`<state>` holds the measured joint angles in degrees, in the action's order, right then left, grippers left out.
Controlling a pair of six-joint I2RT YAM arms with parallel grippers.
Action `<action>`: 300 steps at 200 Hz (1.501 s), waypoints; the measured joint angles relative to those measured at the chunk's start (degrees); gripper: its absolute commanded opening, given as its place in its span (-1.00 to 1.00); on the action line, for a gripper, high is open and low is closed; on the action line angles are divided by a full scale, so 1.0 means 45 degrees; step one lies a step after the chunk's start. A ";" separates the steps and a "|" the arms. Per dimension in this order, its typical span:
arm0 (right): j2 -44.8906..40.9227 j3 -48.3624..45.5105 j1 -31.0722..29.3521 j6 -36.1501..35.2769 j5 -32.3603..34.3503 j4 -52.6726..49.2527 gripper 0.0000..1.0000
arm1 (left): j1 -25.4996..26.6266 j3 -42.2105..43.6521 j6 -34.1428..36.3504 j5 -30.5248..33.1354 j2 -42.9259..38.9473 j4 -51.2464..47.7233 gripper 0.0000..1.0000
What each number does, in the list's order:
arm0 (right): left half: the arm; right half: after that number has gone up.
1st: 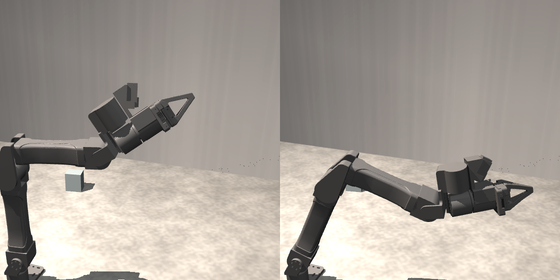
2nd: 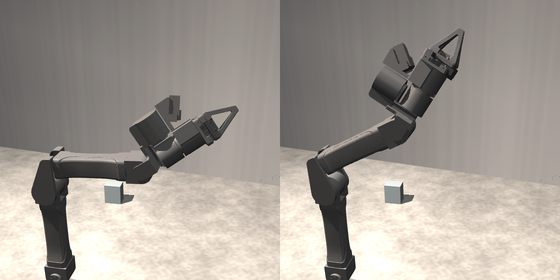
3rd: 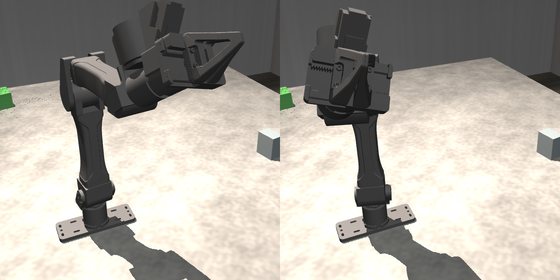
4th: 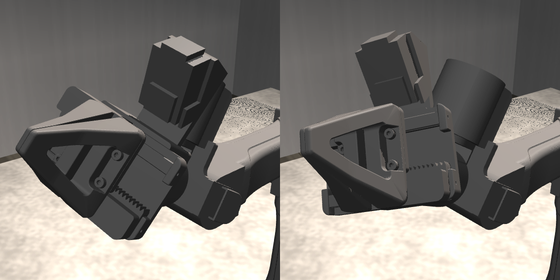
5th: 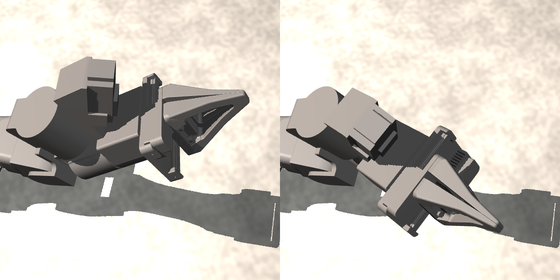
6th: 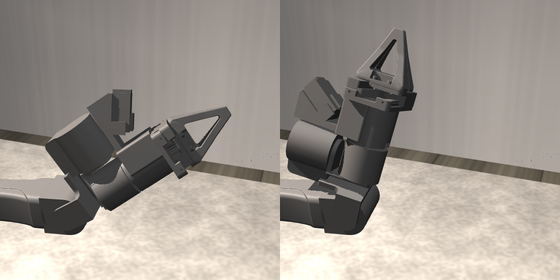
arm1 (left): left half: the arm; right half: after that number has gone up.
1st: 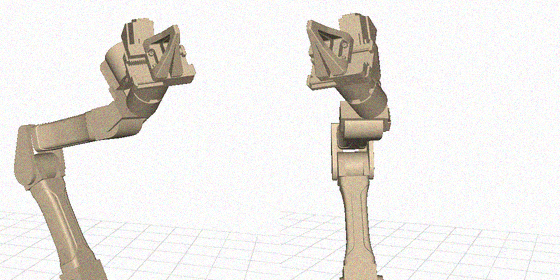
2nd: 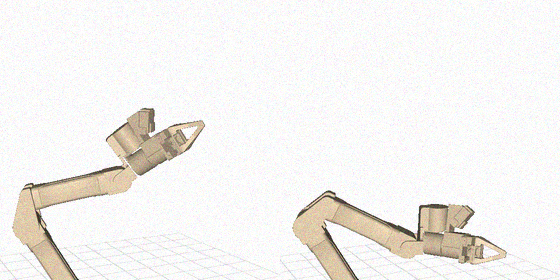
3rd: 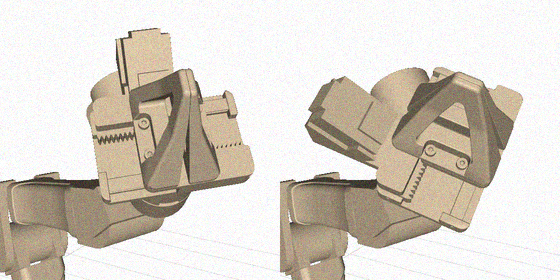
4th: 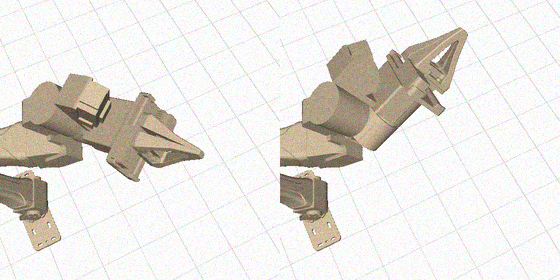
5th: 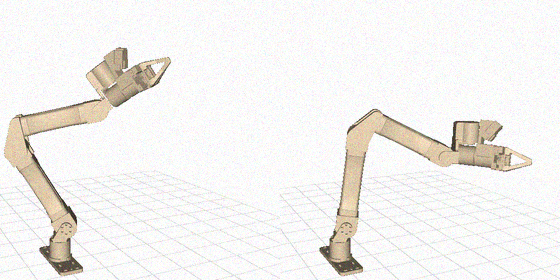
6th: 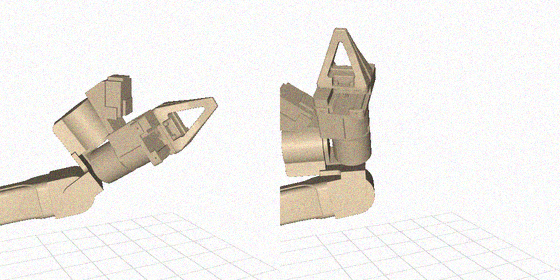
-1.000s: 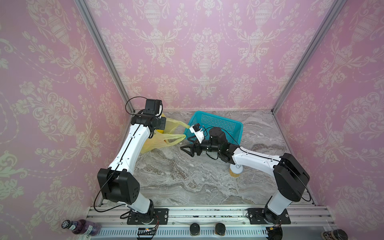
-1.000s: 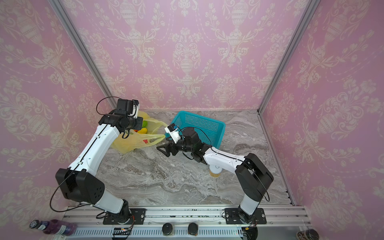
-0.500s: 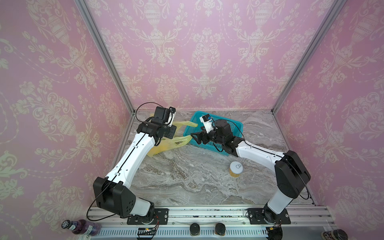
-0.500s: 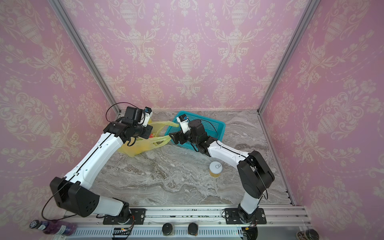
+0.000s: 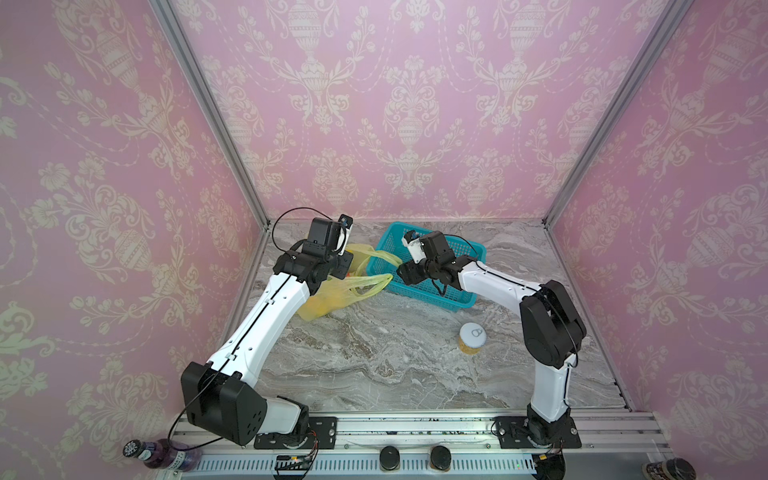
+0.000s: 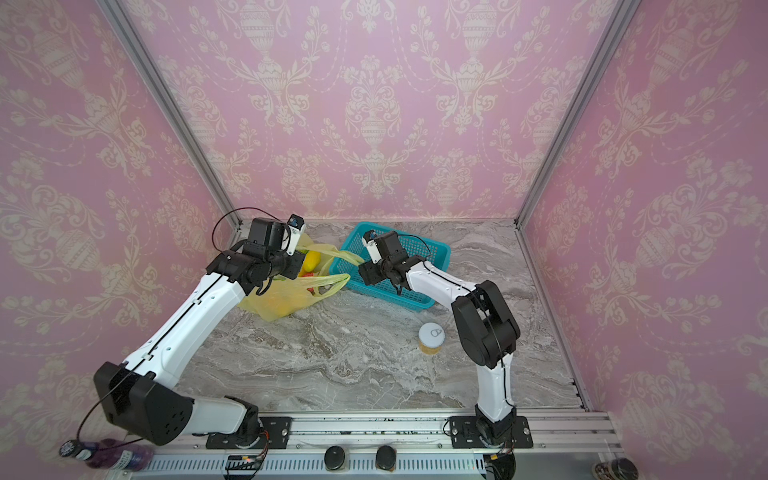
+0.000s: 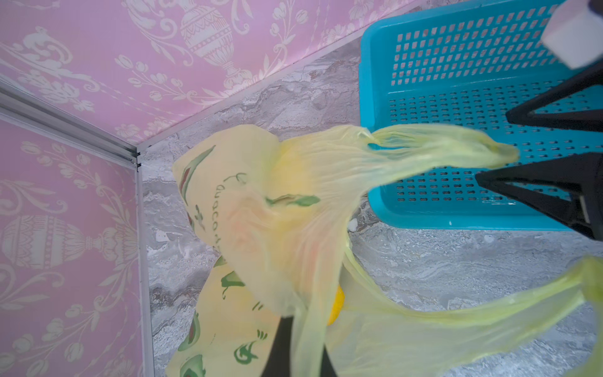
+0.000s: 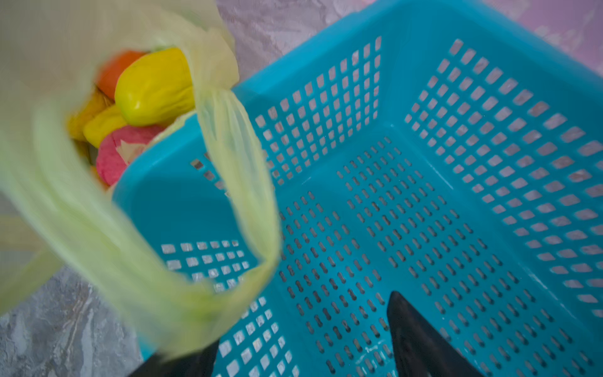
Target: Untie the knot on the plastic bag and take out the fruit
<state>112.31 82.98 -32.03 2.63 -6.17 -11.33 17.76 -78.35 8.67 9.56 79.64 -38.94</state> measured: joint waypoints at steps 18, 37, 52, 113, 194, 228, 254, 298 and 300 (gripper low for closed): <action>0.0063 -0.0087 -0.0053 -0.0359 -0.0228 -0.0520 0.58 | -0.0015 0.0010 0.0015 0.0214 0.0000 0.0165 -1.00; -0.0277 -0.0554 -0.0087 -0.0753 -0.0491 -0.0607 0.57 | -0.0107 0.0010 0.0015 0.0287 0.0000 0.0204 -1.00; -0.0811 -0.1253 -0.0189 -0.1035 -0.0782 -0.0670 0.58 | -0.0175 0.0010 0.0015 0.0287 0.0000 0.0277 -1.00; -0.3133 -0.3342 -0.0826 -0.2113 -0.1851 -0.0534 0.54 | -0.0233 0.0233 0.0024 0.0165 -0.0121 0.0466 -1.00; -0.5819 -0.5299 -0.1773 -0.1117 -0.2827 0.2584 0.04 | -0.0233 0.0724 0.0321 -0.1132 -0.0461 0.0840 -1.00; -0.4435 -0.4177 -0.2594 -0.0835 -0.2958 0.2939 -0.20 | -0.0238 0.0899 0.0413 -0.1423 -0.0680 0.1015 -1.00; -0.3405 -0.3541 -0.2569 -0.0758 -0.2744 0.3031 -0.18 | -0.0238 0.1069 0.0452 -0.1438 -0.0976 0.1224 -1.00; -0.2982 -0.3152 -0.2555 -0.0767 -0.2409 0.3075 -0.17 | -0.0238 0.1069 0.0447 -0.1637 -0.1010 0.1389 -1.00; -0.2982 -0.3152 -0.2555 -0.0767 -0.2414 0.3094 -0.17 | -0.0238 0.1069 0.0447 -0.1647 -0.1010 0.1394 -1.00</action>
<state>98.89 68.79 -43.53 -0.82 -17.04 2.59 16.69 -73.54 10.68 2.15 75.09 -32.67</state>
